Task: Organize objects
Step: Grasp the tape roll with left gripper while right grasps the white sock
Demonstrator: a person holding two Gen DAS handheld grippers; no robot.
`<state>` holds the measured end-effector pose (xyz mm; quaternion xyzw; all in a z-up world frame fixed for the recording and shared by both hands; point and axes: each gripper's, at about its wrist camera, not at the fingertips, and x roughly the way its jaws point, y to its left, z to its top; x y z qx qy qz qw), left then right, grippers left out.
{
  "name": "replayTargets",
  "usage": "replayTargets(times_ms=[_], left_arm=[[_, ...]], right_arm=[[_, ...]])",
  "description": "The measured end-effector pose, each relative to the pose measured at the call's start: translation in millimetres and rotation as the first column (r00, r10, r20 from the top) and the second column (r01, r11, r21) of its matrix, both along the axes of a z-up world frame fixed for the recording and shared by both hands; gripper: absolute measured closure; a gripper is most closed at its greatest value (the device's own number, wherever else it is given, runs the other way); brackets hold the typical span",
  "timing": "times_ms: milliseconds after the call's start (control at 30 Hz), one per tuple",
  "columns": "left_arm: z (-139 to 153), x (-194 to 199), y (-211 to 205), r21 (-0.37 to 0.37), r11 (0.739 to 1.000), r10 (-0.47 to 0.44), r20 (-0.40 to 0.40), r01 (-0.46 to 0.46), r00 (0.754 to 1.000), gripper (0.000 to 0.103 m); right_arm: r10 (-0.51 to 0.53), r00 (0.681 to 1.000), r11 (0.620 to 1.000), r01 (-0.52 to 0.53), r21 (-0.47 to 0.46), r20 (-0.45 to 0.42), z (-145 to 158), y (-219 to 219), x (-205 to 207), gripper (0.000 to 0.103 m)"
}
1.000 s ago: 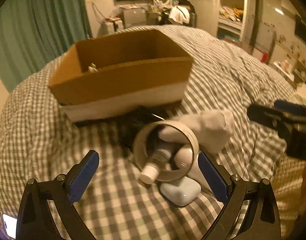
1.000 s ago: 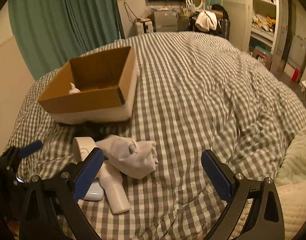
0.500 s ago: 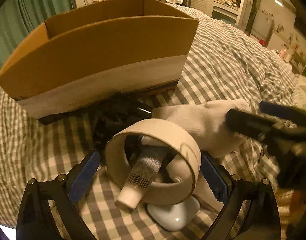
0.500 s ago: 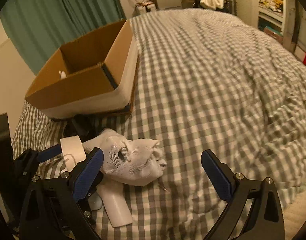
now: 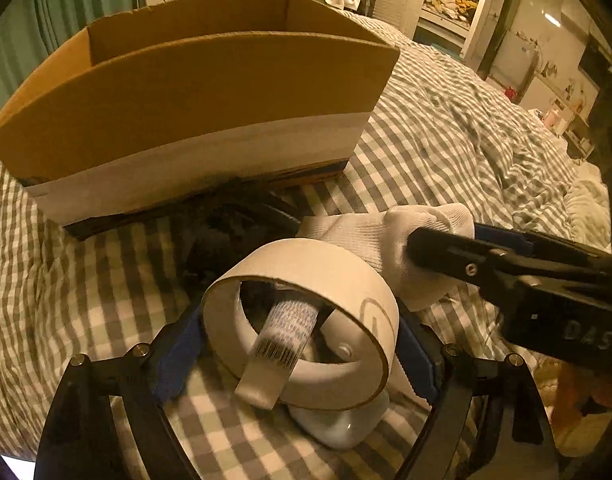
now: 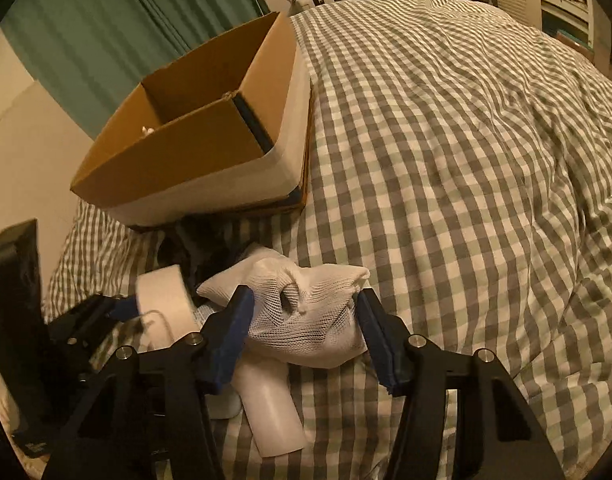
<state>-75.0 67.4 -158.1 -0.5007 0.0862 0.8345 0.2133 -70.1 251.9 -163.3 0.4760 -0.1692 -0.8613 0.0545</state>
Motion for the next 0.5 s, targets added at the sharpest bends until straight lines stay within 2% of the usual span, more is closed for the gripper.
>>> replayTargets(times_ms=[100, 333, 433, 500], left_arm=[[6.7, 3.3, -9.1, -0.014, 1.000, 0.011, -0.006, -0.011, 1.000, 0.014], [19.9, 14.3, -26.6, -0.030, 0.999, 0.026, -0.041, -0.027, 0.999, 0.014], [26.3, 21.6, -31.2, -0.030, 0.999, 0.023, -0.056, -0.024, 0.998, 0.015], [30.4, 25.6, -33.5, -0.036, 0.999, 0.018, -0.064, -0.021, 0.998, 0.015]], right_arm=[[-0.019, 0.999, 1.000, 0.018, 0.005, 0.026, -5.2, -1.1, -0.8, 0.029], [-0.006, 0.998, 1.000, 0.007, -0.014, 0.061, -14.3, -10.3, -8.8, 0.017], [0.010, 0.996, 0.999, -0.012, 0.030, 0.091, -18.0, -21.7, -12.3, 0.014], [0.021, 0.994, 0.994, -0.032, 0.102, 0.107, -21.8, -32.7, -15.4, 0.014]])
